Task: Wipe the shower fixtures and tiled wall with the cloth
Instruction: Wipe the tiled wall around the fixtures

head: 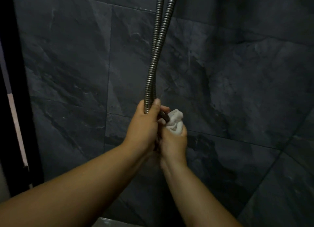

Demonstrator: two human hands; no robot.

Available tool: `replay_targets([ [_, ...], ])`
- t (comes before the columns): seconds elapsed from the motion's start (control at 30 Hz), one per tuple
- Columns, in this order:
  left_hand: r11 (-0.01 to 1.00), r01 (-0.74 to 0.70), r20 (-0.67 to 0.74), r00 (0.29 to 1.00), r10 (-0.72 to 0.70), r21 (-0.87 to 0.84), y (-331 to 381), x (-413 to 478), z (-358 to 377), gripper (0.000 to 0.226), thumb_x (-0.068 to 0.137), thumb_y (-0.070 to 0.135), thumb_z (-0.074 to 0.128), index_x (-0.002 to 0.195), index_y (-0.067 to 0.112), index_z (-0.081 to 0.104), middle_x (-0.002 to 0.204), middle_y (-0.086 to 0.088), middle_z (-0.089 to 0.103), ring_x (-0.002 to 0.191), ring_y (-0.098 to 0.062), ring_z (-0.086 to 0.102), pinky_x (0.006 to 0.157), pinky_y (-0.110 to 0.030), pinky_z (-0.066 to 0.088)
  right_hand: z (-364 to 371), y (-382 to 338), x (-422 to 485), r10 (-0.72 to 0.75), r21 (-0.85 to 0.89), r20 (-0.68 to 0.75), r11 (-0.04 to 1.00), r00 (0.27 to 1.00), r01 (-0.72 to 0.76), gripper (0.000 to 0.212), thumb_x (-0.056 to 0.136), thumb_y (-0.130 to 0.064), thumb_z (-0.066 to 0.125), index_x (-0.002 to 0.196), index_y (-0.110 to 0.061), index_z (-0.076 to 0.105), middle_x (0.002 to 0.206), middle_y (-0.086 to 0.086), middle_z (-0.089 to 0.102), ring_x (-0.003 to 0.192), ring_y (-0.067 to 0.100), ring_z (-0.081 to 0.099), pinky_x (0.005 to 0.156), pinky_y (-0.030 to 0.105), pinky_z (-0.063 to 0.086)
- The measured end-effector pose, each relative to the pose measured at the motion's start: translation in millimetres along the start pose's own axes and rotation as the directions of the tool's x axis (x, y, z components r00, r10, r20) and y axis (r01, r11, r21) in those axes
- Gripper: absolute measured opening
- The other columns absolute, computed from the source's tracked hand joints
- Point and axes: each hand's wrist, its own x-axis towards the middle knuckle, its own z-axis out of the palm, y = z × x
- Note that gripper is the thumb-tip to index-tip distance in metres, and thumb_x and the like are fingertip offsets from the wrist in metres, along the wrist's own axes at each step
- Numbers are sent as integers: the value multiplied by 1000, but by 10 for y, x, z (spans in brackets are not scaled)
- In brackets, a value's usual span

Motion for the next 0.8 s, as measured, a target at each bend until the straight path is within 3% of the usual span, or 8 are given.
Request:
replay_targets([
  [0.07,999,-18,15,1000,18,35,-6,12,-6,15,98,23,44,85,20,52,83,-7,63,76,-19,61,77,-35,53,-79,-43,4,-59,-73,43,995,997,62,46,76,-8,72,118,-18,54,101,8,68,88,19,69,75,34,58],
  [0.2,971,-102,61,994,90,215,-47,141,-54,10,96,19,47,87,22,49,89,-3,66,81,-9,65,61,-13,51,-360,-66,30,-153,-259,68,952,986,166,47,75,-18,75,117,-24,54,101,0,67,92,14,67,80,32,56],
  [0.3,945,-93,25,996,89,314,-122,303,-130,13,95,18,50,85,26,50,93,-4,68,86,-14,64,71,-26,52,-666,-124,184,-237,-328,-22,919,971,217,46,70,-26,77,110,-23,53,96,18,66,85,36,66,71,49,54],
  [0.37,939,-50,-12,998,58,340,-175,381,-217,11,94,19,51,88,28,52,97,-5,67,90,-16,63,76,-33,51,-848,-232,292,-393,-417,-62,845,917,334,55,70,-22,79,118,-22,51,107,17,63,94,30,62,85,42,53],
  [0.47,929,-24,-45,998,43,370,-316,433,-376,8,91,19,57,89,27,56,95,-5,66,86,-16,61,69,-25,46,-945,-507,505,-703,-613,20,553,711,564,73,70,-13,80,133,-7,44,140,10,35,123,8,38,101,3,27],
  [0.53,931,46,-88,996,-15,361,-440,392,-491,5,92,23,56,89,27,57,96,-3,64,86,-15,58,67,-24,45,-936,-655,766,-797,-703,169,315,580,638,72,72,-20,79,135,-11,45,151,11,18,134,17,29,108,12,25],
  [0.63,916,160,-92,987,-135,367,-635,283,-632,11,93,30,53,101,24,57,104,0,61,91,-12,57,78,-31,48,-928,-612,1199,-772,-845,406,-113,489,523,65,79,-43,65,137,-23,44,154,18,17,140,39,20,113,45,14],
  [0.8,788,223,-138,975,-175,573,-970,159,-653,54,91,30,56,138,13,38,134,-2,47,121,-19,48,106,-41,39,-1095,69,1332,-635,-672,708,-472,309,570,56,86,-35,49,139,-28,33,152,8,20,138,33,17,115,44,2],
])
